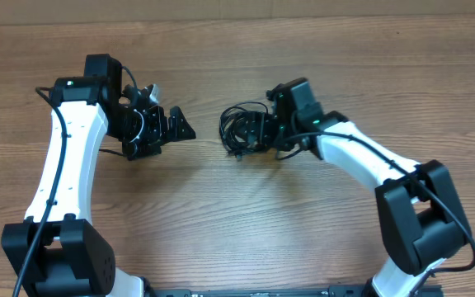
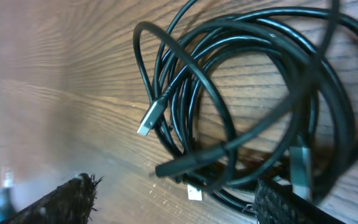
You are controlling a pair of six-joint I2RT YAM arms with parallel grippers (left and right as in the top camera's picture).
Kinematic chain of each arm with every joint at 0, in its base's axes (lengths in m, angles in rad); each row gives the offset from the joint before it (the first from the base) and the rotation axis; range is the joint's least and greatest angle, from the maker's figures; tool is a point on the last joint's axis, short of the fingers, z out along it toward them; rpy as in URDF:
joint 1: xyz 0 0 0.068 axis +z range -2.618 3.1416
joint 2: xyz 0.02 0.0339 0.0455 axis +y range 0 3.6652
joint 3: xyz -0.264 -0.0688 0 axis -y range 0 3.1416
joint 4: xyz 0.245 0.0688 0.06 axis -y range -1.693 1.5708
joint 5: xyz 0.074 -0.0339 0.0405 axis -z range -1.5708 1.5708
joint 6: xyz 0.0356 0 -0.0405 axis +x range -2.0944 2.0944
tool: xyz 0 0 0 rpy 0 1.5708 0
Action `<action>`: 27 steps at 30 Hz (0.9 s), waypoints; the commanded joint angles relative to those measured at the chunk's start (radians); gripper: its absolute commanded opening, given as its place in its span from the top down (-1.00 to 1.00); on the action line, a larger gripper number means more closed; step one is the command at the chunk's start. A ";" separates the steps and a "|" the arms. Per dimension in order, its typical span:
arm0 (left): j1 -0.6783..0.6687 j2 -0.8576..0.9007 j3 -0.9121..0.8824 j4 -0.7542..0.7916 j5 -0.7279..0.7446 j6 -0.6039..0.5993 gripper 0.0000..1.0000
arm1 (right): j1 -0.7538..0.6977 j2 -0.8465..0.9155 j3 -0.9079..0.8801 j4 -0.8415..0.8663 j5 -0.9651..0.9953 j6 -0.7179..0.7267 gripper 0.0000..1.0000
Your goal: Untangle cables
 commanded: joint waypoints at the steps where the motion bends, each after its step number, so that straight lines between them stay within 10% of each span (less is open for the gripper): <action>1: -0.014 0.006 0.024 0.004 -0.008 -0.003 -0.99 | 0.046 0.009 0.018 0.003 0.205 0.009 -0.51; 14: -0.016 0.006 0.024 0.006 -0.048 -0.004 -0.99 | 0.062 0.090 0.017 0.060 0.274 0.006 -0.07; 21: -0.016 0.006 0.024 0.006 -0.052 -0.004 -0.99 | 0.062 0.072 0.047 0.060 0.247 0.006 0.93; 27: -0.040 0.006 0.024 -0.001 0.039 -0.004 -0.99 | 0.061 -0.029 0.176 -0.049 0.054 0.039 0.93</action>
